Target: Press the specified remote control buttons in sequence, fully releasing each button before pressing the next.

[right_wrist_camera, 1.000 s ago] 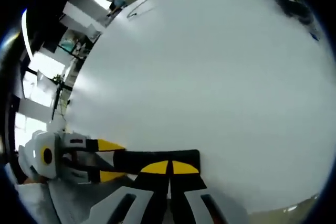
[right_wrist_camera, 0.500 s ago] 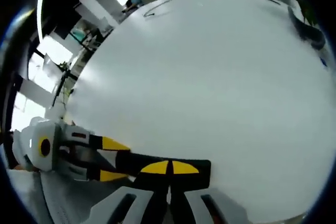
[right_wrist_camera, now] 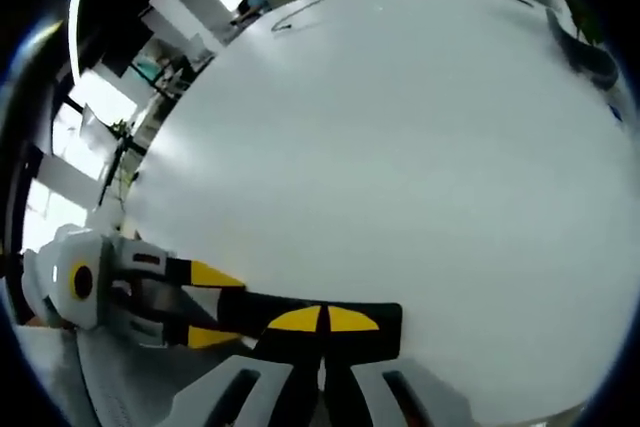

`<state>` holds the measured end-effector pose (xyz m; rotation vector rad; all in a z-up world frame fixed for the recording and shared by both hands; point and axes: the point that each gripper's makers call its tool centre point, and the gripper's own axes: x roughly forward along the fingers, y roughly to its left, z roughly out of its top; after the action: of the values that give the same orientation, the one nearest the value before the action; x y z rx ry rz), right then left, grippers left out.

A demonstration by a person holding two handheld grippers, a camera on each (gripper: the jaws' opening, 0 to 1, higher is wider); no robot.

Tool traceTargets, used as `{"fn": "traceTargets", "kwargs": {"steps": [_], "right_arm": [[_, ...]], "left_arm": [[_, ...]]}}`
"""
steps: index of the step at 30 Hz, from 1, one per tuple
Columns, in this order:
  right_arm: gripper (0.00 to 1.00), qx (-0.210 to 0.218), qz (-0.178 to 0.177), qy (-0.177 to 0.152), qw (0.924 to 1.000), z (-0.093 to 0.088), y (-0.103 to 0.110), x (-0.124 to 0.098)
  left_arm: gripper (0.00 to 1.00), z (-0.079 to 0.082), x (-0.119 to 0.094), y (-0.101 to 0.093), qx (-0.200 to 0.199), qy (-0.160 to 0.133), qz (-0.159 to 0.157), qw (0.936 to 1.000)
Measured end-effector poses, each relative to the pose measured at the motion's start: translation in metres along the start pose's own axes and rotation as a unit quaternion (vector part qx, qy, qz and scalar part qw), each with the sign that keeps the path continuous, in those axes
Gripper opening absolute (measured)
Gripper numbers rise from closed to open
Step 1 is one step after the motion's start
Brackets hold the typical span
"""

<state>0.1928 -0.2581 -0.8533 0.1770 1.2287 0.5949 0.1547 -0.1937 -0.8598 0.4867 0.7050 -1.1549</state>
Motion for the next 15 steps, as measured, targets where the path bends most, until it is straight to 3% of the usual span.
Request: {"fn": "traceTargets", "kwargs": {"steps": [5,9,15], "right_arm": [[0.00,0.027,0.005,0.021,0.9994,0.0015,-0.0007,0.0012],[0.00,0.015,-0.017,0.031,0.9992,0.0012,0.0011,0.0022],[0.00,0.007,-0.031,0.016,0.9994,-0.0005,0.0000,0.0008]], "left_arm": [[0.24,0.0001,0.0001,0.0001,0.000,-0.001,0.000,1.0000],[0.24,0.0002,0.0002,0.0003,0.000,-0.002,0.000,1.0000],[0.24,0.0003,0.0003,0.0001,0.001,-0.002,-0.001,1.0000]]}}
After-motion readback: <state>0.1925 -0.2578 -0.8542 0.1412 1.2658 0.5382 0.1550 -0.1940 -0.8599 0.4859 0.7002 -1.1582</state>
